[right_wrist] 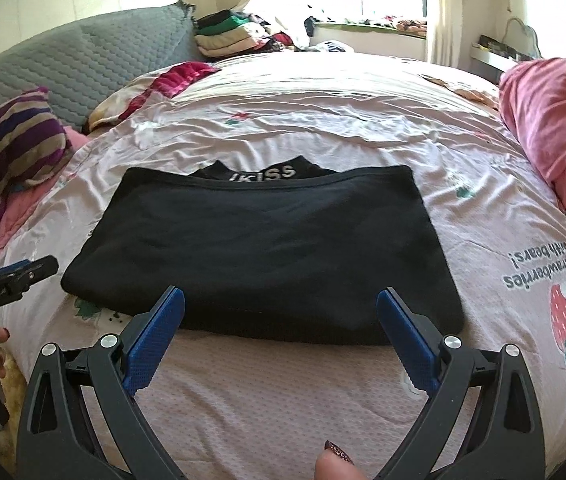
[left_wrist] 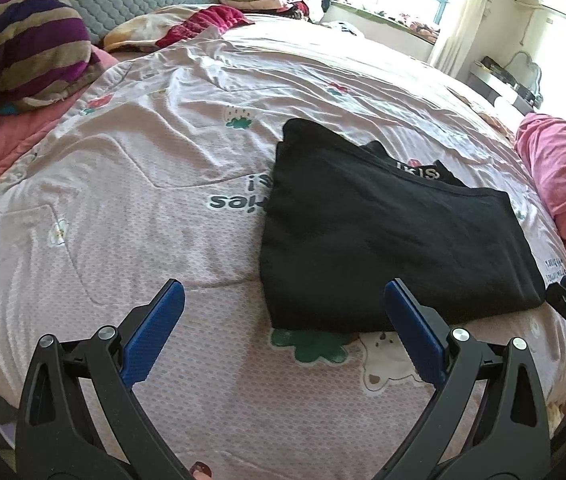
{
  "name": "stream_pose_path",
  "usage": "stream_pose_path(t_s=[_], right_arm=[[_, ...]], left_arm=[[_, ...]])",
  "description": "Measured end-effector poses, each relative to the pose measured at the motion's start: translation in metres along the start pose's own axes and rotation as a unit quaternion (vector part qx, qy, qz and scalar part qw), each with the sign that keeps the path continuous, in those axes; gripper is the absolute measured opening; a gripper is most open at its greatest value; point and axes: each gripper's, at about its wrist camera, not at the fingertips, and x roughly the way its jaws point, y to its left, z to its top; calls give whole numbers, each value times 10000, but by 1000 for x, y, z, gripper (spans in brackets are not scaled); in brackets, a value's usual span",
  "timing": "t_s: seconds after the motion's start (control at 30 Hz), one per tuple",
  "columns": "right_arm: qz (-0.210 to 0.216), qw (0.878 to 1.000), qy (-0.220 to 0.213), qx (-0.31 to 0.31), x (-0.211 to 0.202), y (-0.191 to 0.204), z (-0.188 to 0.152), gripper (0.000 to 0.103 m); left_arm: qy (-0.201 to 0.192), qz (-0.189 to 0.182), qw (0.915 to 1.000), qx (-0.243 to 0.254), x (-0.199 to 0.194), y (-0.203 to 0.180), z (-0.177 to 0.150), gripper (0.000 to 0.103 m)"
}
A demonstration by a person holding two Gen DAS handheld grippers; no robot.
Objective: Fold small clothes
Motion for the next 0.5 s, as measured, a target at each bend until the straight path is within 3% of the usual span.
stream_pose_path(t_s=[0.5], right_arm=[[346,9978,53,-568,18,49,8,96]], left_arm=[[-35,174,9997,-161,5,21,13,93]])
